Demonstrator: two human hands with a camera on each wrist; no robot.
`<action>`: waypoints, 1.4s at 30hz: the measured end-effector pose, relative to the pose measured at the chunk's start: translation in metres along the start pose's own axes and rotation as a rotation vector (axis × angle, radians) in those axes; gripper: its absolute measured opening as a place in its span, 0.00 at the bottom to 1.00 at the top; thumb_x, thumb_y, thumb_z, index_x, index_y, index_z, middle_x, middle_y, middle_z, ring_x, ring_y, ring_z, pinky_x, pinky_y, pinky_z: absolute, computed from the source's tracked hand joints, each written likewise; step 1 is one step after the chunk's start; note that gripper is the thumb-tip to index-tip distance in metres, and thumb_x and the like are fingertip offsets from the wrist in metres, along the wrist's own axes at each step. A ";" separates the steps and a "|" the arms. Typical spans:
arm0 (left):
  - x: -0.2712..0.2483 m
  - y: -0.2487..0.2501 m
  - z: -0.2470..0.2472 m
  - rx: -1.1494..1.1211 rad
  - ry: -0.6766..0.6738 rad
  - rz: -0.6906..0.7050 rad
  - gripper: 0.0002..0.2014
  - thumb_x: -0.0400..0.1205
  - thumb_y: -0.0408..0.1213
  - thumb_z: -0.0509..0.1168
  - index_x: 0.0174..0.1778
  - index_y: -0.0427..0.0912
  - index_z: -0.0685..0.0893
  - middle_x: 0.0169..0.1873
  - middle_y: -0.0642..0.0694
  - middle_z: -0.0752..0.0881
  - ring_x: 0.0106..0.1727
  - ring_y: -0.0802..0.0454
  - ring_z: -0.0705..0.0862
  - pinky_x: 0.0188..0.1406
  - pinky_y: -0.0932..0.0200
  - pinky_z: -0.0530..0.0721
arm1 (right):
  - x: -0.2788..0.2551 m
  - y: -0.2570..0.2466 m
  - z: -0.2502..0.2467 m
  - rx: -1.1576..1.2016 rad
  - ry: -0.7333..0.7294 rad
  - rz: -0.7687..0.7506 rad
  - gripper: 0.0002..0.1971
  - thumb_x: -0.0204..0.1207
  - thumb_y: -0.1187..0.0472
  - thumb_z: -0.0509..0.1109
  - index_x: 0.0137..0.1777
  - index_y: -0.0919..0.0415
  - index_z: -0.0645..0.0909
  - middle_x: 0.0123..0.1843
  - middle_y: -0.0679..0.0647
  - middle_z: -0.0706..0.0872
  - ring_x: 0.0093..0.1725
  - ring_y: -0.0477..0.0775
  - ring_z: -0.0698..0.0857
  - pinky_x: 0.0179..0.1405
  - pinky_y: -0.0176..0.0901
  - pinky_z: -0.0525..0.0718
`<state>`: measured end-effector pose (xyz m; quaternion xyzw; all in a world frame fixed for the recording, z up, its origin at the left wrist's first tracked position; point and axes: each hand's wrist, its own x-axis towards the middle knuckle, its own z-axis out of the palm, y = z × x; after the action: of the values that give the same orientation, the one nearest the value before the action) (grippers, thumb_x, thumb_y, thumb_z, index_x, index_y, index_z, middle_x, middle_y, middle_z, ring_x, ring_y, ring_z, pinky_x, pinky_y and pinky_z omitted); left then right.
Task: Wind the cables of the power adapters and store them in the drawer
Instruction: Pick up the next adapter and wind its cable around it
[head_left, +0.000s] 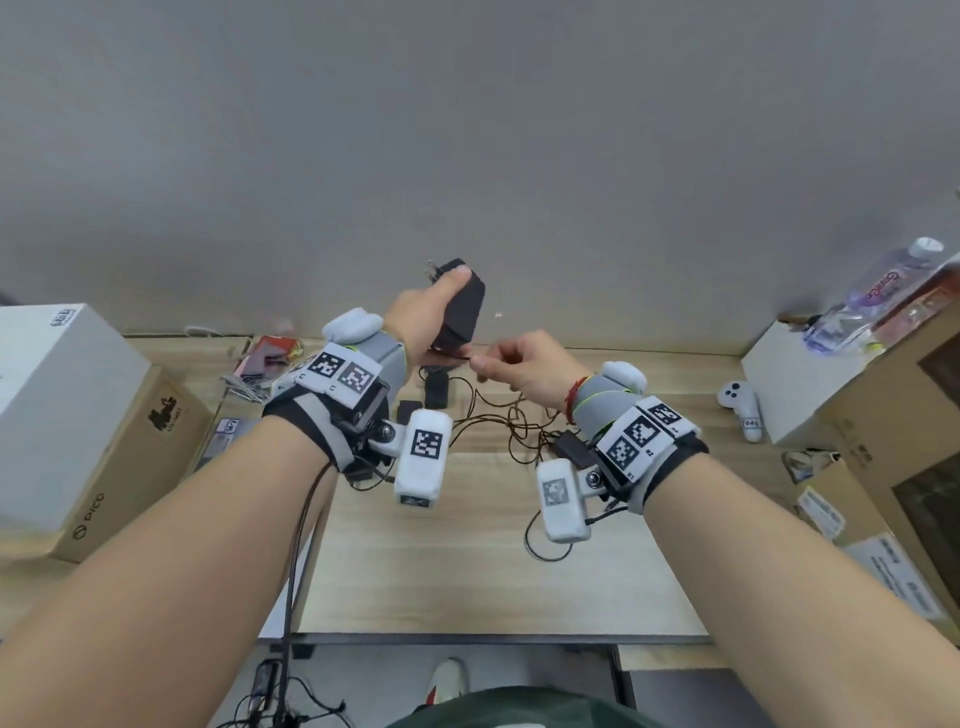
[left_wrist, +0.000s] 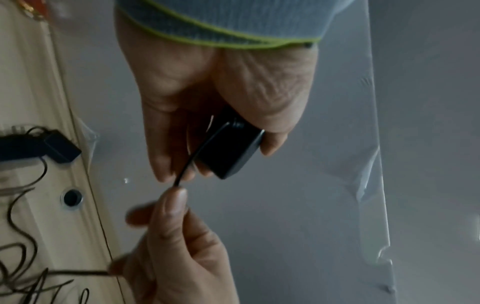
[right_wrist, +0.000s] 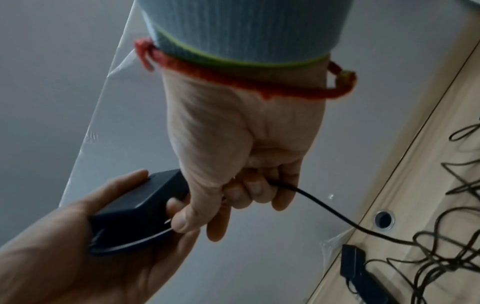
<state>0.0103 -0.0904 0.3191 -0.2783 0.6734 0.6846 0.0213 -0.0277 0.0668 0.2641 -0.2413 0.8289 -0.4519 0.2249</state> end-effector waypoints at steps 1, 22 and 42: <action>-0.001 -0.001 -0.001 0.042 -0.022 -0.015 0.29 0.79 0.58 0.69 0.62 0.33 0.80 0.46 0.35 0.85 0.35 0.41 0.88 0.39 0.45 0.91 | -0.001 0.002 -0.004 -0.005 0.004 0.000 0.17 0.79 0.48 0.73 0.43 0.64 0.87 0.35 0.55 0.78 0.35 0.51 0.73 0.38 0.42 0.72; -0.003 -0.021 -0.021 0.363 -0.064 0.118 0.11 0.77 0.38 0.75 0.48 0.35 0.84 0.32 0.42 0.86 0.19 0.58 0.80 0.16 0.68 0.75 | 0.001 0.005 -0.020 0.073 0.042 -0.012 0.08 0.83 0.57 0.69 0.50 0.60 0.87 0.38 0.57 0.80 0.35 0.50 0.74 0.36 0.35 0.76; -0.014 -0.022 -0.027 0.494 -0.156 0.235 0.16 0.71 0.46 0.80 0.45 0.41 0.84 0.32 0.45 0.85 0.23 0.57 0.80 0.24 0.66 0.80 | -0.007 -0.007 -0.014 0.085 0.030 -0.073 0.14 0.81 0.44 0.68 0.43 0.52 0.88 0.35 0.53 0.79 0.35 0.49 0.72 0.39 0.43 0.72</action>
<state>0.0406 -0.1082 0.3069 -0.1310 0.8437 0.5171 0.0605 -0.0297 0.0768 0.2779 -0.2549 0.8029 -0.4980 0.2058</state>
